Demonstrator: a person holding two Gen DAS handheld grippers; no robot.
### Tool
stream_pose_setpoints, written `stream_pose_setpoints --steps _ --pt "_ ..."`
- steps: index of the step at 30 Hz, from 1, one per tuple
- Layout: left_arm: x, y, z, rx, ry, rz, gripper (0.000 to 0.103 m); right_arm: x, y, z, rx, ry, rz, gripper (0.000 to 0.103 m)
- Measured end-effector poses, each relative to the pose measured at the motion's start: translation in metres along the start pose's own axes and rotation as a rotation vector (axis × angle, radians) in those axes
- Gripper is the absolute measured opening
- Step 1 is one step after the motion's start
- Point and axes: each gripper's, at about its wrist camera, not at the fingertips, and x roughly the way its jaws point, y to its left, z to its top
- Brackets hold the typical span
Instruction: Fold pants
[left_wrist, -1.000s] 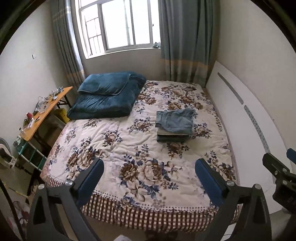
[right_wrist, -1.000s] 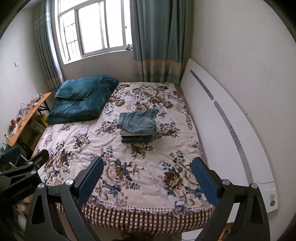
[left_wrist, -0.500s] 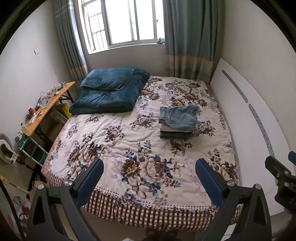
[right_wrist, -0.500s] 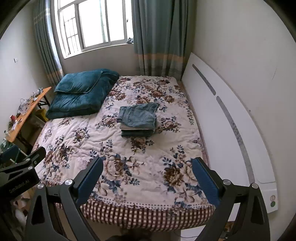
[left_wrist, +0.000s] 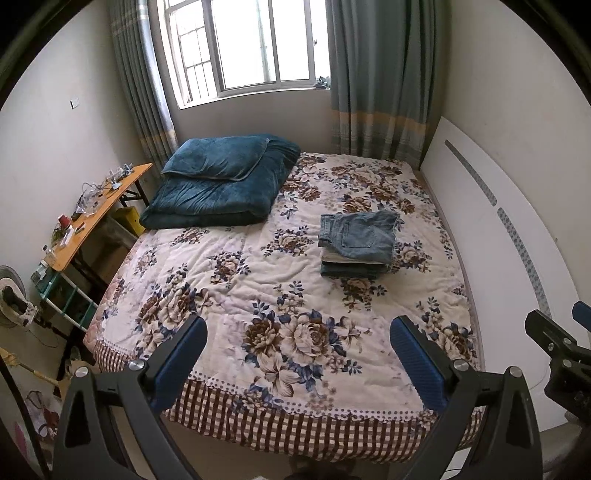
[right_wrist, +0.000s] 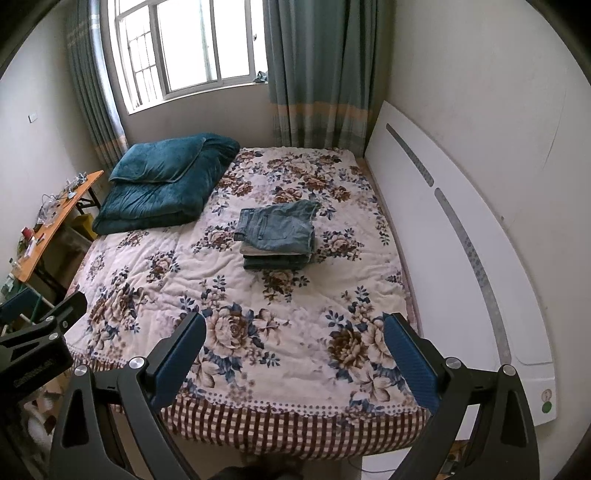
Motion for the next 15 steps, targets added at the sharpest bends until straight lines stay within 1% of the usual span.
stream_pose_setpoints --steps 15 --pt "-0.0002 -0.0012 -0.0006 -0.001 0.003 -0.004 0.101 0.0029 0.0003 0.0001 -0.004 0.009 0.006 0.099"
